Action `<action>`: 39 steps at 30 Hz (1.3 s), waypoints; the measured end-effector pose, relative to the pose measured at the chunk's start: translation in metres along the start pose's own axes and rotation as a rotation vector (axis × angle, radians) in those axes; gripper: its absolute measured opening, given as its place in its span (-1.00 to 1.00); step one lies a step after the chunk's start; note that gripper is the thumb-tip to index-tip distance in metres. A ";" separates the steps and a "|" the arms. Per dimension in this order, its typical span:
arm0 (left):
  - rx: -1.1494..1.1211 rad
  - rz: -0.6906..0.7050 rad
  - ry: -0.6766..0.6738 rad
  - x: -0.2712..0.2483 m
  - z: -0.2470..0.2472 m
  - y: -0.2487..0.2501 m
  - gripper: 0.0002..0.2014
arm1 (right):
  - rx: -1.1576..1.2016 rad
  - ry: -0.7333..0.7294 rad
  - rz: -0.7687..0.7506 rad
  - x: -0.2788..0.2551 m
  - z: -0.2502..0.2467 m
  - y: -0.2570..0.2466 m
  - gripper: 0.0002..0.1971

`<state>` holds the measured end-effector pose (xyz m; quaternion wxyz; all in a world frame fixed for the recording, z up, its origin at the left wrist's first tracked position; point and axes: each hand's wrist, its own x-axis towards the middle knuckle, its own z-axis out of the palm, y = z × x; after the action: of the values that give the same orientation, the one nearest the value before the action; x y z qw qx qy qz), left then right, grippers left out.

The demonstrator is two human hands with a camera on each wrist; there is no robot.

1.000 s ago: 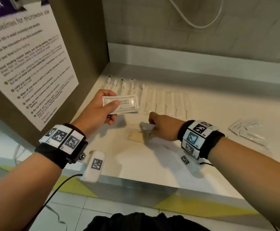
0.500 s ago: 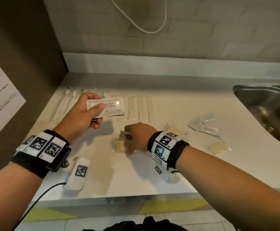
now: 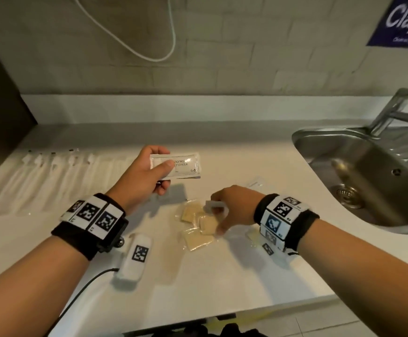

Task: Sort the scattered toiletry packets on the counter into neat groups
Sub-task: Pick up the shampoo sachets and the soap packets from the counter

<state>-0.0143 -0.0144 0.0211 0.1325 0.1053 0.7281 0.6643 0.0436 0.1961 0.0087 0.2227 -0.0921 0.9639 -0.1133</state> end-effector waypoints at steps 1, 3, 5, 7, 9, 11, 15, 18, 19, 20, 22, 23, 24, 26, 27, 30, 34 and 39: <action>0.008 -0.007 0.006 0.002 0.006 0.000 -0.85 | -0.010 -0.012 -0.024 0.002 0.005 0.002 -0.59; 0.015 -0.023 0.019 0.006 0.015 0.000 -0.84 | -0.032 -0.009 -0.067 0.006 0.011 0.006 -0.54; 0.010 -0.051 0.036 0.009 0.023 0.001 -0.83 | -0.006 0.042 -0.095 0.007 0.007 0.011 -0.45; 0.008 -0.072 0.058 0.012 0.028 0.001 -0.82 | 0.083 0.096 -0.098 0.005 -0.004 0.020 -0.52; 0.006 -0.070 0.077 0.015 0.032 0.001 -0.81 | 0.184 0.101 -0.074 0.004 -0.017 0.032 -0.73; 0.014 -0.068 0.090 0.017 0.036 0.002 -0.81 | 0.203 0.082 -0.043 0.005 -0.026 0.047 -0.83; 0.043 -0.061 0.088 0.024 0.041 0.003 -0.82 | 0.057 0.043 0.004 0.012 -0.029 0.073 -0.94; 0.060 -0.050 0.081 0.031 0.042 0.002 -0.83 | 0.015 0.066 0.032 0.020 -0.025 0.085 -0.93; 0.058 -0.054 0.082 0.034 0.043 0.002 -0.83 | 0.010 0.053 0.038 0.022 -0.025 0.088 -0.89; 0.052 -0.060 0.084 0.038 0.043 0.001 -0.83 | 0.024 0.038 0.043 0.025 -0.026 0.090 -0.87; 0.040 -0.070 0.081 0.045 0.042 -0.002 -0.84 | 0.032 0.010 0.055 0.029 -0.029 0.093 -0.77; 0.040 -0.071 0.077 0.049 0.042 -0.004 -0.85 | 0.005 -0.003 0.062 0.031 -0.032 0.093 -0.70; 0.044 -0.072 0.075 0.053 0.041 -0.005 -0.86 | -0.042 -0.004 0.066 0.033 -0.034 0.094 -0.64; 0.062 -0.080 0.071 0.060 0.038 -0.008 -0.86 | -0.100 0.040 0.046 0.036 -0.041 0.093 -0.57; 0.069 -0.083 0.069 0.064 0.038 -0.009 -0.87 | -0.068 0.081 0.017 0.037 -0.047 0.091 -0.51; 0.095 -0.074 0.071 0.076 0.039 -0.008 -0.87 | 0.164 0.248 -0.140 0.046 -0.071 0.078 -0.20; 0.109 -0.080 0.058 0.098 0.046 -0.008 -0.85 | 0.094 0.302 -0.267 0.075 -0.091 0.056 0.10; 0.085 -0.137 0.064 0.123 0.053 -0.010 -0.78 | -0.020 0.267 -0.254 0.122 -0.097 0.056 -0.47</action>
<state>-0.1125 0.0745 -0.0001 0.1498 0.0392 0.7649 0.6253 -0.1152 0.2388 0.0290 0.0760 -0.1992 0.9666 -0.1419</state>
